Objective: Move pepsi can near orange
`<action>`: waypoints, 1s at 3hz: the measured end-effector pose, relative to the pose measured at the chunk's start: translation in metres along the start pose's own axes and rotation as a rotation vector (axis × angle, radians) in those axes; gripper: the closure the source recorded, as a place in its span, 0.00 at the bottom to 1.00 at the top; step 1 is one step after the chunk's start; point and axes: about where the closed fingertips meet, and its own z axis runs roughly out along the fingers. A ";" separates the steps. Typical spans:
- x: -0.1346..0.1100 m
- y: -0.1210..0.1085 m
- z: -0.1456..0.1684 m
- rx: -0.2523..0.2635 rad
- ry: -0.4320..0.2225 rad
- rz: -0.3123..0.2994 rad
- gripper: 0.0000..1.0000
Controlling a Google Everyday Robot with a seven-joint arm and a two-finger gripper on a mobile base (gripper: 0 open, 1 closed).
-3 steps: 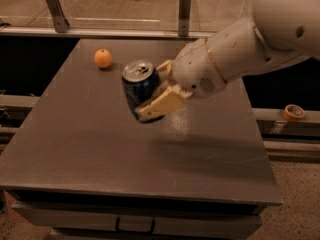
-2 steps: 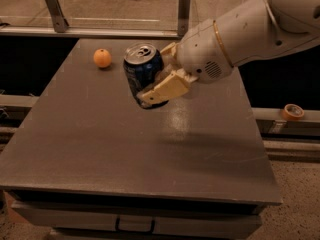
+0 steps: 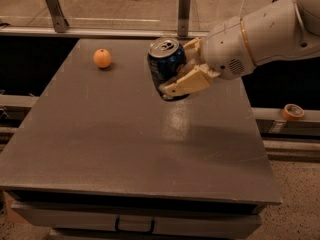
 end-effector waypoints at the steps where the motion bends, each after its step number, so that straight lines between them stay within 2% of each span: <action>1: 0.045 -0.039 -0.041 0.090 0.008 0.009 1.00; 2: 0.063 -0.072 -0.046 0.121 -0.047 0.014 1.00; 3: 0.052 -0.084 0.003 0.079 -0.157 0.038 1.00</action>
Offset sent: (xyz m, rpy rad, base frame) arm 0.1058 -0.1091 -0.0148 0.1449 -0.0853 -0.1141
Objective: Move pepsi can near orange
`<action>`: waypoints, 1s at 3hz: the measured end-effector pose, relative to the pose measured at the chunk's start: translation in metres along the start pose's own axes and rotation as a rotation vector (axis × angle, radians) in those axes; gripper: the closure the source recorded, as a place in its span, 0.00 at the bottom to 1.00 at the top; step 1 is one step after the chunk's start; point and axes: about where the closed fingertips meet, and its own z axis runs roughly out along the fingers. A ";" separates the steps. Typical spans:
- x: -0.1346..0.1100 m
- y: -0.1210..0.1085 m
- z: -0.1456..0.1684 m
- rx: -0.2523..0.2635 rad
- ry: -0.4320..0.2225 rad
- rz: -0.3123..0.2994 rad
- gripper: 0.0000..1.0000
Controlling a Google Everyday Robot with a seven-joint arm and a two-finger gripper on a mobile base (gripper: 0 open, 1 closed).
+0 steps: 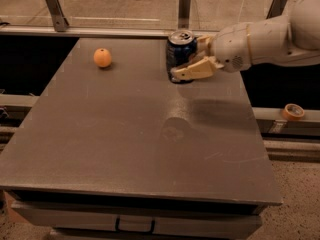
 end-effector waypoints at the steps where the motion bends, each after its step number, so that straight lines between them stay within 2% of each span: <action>1: -0.001 -0.001 0.008 -0.005 -0.018 0.007 1.00; 2: -0.010 0.001 0.023 -0.019 -0.039 -0.006 1.00; 3: -0.022 0.006 0.070 -0.039 -0.077 0.002 1.00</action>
Offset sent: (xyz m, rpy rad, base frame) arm 0.0085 0.0417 0.0003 0.0530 -0.0177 0.0495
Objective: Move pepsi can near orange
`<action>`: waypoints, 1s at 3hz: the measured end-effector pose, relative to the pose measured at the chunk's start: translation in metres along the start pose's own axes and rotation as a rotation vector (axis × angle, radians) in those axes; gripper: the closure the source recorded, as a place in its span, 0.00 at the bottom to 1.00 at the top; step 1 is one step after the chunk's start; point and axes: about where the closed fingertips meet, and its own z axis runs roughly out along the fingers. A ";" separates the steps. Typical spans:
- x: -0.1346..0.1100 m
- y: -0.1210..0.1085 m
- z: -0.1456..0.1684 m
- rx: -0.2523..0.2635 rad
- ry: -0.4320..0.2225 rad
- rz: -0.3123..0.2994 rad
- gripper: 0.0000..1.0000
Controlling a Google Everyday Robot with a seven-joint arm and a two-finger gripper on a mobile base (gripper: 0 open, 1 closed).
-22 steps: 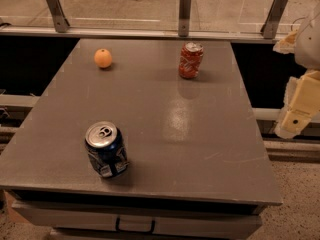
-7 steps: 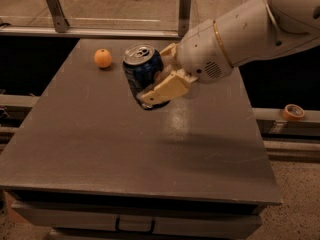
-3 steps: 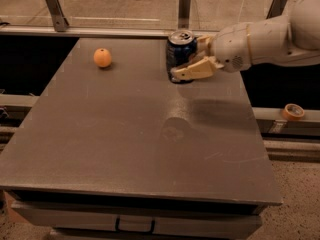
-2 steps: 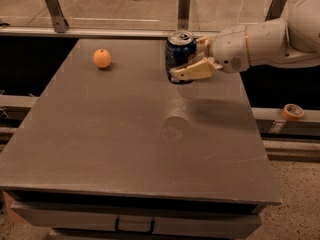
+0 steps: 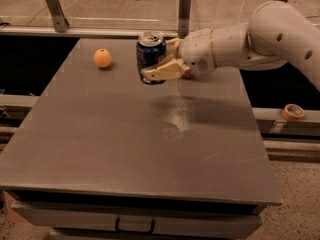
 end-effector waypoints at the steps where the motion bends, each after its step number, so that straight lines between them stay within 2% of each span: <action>1: -0.005 -0.014 0.034 0.021 -0.005 0.012 1.00; 3: 0.008 -0.056 0.078 0.099 0.024 0.075 1.00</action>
Offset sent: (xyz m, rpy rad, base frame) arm 0.0848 0.0595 -0.0154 -0.0090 0.0226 -0.1339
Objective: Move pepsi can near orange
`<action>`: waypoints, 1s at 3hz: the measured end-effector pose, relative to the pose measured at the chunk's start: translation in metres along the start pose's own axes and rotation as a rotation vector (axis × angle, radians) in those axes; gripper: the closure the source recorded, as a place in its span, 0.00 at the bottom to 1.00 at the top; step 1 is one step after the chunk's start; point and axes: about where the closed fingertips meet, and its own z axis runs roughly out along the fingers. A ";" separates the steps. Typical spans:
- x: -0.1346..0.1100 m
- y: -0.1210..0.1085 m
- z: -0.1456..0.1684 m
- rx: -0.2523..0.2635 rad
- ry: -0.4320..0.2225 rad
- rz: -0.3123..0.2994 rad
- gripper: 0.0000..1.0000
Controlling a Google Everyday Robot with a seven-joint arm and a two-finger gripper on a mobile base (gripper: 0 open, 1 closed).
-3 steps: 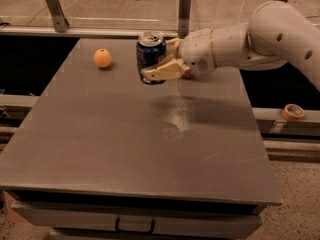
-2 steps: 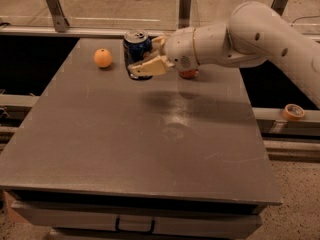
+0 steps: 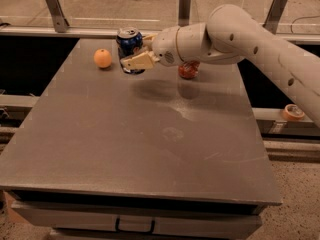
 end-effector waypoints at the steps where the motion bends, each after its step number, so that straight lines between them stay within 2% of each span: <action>1: 0.015 -0.017 0.021 0.047 -0.004 0.028 1.00; 2: 0.029 -0.031 0.034 0.110 -0.009 0.050 0.84; 3: 0.039 -0.041 0.043 0.165 -0.023 0.066 0.60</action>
Offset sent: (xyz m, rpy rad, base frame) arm 0.0686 0.0029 -0.0496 0.0542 -0.0164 -0.2158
